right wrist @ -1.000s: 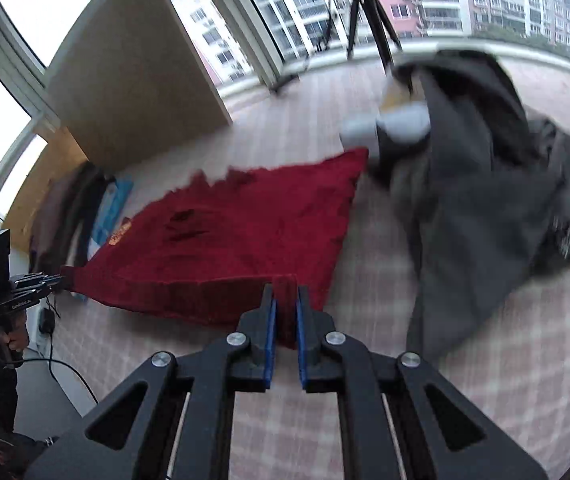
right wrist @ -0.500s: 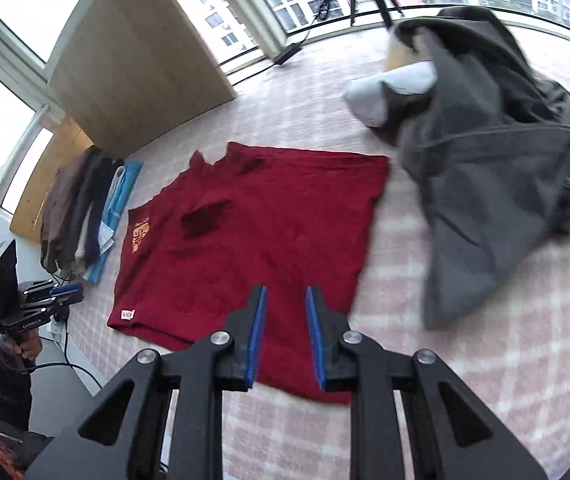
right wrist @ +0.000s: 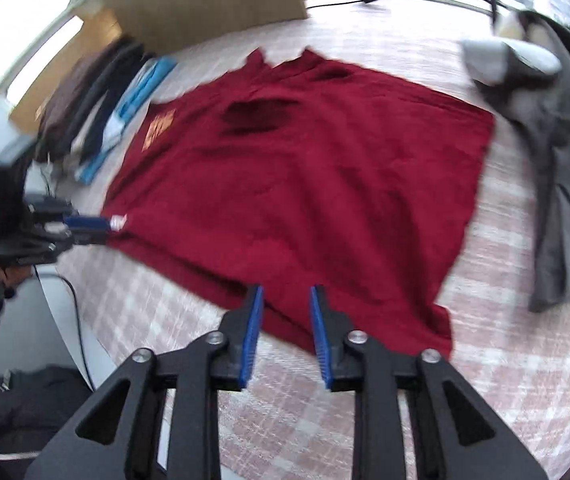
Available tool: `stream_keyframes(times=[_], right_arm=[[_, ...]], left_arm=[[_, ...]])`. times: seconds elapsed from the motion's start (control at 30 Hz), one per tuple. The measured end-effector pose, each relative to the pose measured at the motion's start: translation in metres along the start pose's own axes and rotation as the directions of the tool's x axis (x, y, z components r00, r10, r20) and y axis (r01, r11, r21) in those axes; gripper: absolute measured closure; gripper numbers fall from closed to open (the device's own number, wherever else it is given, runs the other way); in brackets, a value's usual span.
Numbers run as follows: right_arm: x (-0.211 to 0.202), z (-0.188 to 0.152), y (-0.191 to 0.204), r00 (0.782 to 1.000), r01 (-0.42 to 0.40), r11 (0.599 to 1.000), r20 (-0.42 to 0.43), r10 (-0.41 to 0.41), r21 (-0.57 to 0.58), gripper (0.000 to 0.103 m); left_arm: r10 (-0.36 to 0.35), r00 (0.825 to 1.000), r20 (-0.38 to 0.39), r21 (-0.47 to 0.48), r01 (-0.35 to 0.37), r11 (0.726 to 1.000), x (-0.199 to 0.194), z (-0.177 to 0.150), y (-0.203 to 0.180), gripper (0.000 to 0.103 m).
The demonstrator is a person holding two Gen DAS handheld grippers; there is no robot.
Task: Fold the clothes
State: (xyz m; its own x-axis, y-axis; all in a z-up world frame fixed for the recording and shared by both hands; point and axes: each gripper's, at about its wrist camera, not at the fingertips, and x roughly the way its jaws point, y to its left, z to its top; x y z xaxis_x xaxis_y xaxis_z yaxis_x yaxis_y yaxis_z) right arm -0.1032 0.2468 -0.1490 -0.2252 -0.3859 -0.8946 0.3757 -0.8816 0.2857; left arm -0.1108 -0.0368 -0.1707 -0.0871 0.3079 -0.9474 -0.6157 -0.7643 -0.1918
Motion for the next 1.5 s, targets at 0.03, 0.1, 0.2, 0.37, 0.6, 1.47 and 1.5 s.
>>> stream_keyframes(times=[0.03,0.1,0.2,0.37,0.6,1.47,1.5], right_arm=[[0.005,0.000,0.003,1.000,0.011,1.000,-0.013,-0.011,-0.012,0.075],[0.009,0.000,0.004,0.999,0.023,0.999,-0.035,-0.024,-0.026,0.075],[-0.002,-0.005,-0.004,0.997,0.047,0.999,-0.058,-0.048,-0.022,0.077],[-0.033,-0.013,-0.013,0.997,0.075,0.997,-0.006,-0.075,-0.027,0.075],[-0.014,0.010,0.024,0.999,0.038,0.989,0.013,-0.037,-0.144,0.075],[0.001,0.026,0.039,0.997,0.038,0.966,-0.057,-0.054,-0.256,0.076],[0.000,0.027,0.038,0.997,0.031,0.968,-0.057,-0.047,-0.250,0.078]], left_arm=[[0.011,1.000,-0.006,0.004,-0.011,1.000,0.001,-0.003,0.001,0.075],[0.031,1.000,-0.005,-0.019,-0.031,0.999,-0.004,-0.006,0.009,0.079],[0.065,0.998,0.004,-0.047,-0.065,0.997,-0.015,-0.015,0.020,0.082],[0.090,0.996,0.029,-0.027,-0.089,0.996,-0.033,-0.023,0.018,0.082],[0.037,0.998,0.057,0.085,-0.041,0.996,-0.029,0.007,-0.021,0.080],[0.067,0.998,0.016,0.233,-0.069,0.970,-0.026,0.047,-0.045,0.090],[0.063,0.998,0.020,0.236,-0.066,0.970,-0.029,0.047,-0.045,0.094]])
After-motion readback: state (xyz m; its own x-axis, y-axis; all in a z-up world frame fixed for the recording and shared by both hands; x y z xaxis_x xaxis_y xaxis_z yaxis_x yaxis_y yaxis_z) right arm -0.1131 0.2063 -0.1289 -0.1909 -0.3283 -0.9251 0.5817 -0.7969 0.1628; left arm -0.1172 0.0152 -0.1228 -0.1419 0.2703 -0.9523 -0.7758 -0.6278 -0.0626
